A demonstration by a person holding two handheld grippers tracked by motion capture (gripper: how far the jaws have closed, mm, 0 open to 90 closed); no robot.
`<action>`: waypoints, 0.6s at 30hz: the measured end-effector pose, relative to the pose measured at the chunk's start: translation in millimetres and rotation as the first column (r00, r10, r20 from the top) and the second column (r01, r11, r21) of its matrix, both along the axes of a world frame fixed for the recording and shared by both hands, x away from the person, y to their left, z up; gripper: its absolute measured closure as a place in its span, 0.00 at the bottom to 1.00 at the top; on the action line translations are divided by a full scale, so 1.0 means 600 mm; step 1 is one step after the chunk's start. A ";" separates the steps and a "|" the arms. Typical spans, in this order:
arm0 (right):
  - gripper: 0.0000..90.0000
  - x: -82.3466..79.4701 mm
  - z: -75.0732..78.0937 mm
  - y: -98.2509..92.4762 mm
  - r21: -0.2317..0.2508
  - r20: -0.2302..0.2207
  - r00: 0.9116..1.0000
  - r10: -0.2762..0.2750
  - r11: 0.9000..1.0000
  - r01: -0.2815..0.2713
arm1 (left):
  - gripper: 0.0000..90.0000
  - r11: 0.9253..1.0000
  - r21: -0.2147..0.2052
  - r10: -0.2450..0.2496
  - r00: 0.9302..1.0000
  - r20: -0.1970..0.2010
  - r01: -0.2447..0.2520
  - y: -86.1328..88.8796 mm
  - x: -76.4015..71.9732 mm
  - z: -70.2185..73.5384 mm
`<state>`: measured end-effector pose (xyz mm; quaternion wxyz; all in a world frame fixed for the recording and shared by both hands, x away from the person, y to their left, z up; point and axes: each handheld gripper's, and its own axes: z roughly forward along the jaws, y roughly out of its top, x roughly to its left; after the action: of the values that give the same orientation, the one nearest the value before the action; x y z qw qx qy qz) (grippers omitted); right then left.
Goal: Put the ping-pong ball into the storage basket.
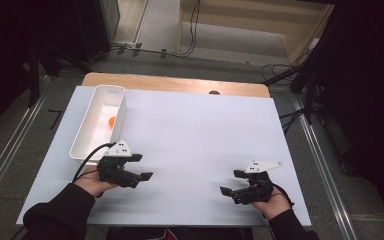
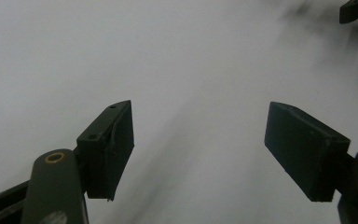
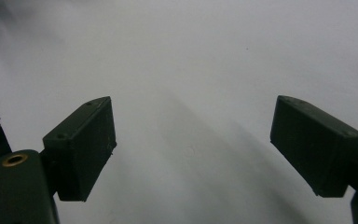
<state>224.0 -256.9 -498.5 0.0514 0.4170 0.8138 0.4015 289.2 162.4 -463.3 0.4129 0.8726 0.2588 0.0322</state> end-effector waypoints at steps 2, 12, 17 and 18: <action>0.14 0.000 0.000 0.000 0.001 -0.004 1.000 -0.001 1.000 0.001 | 0.27 1.000 0.001 0.001 1.000 0.000 -0.001 0.003 -0.003 -0.003; 0.14 0.000 -0.001 0.001 -0.003 -0.002 1.000 -0.002 1.000 0.002 | 0.27 1.000 0.030 -0.003 1.000 -0.014 0.003 0.020 -0.014 -0.015; 0.14 0.000 -0.001 0.000 -0.004 -0.002 1.000 -0.004 1.000 0.004 | 0.27 0.999 0.048 -0.003 1.000 -0.011 0.004 0.028 -0.019 -0.020; 0.14 0.000 -0.001 0.000 -0.005 -0.002 1.000 -0.003 1.000 0.003 | 0.27 0.999 0.050 -0.001 1.000 -0.015 0.002 0.030 -0.020 -0.020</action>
<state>224.2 -256.7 -499.0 0.0524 0.4185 0.8141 0.3991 277.2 180.5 -475.5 0.3890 0.8832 0.2601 0.0319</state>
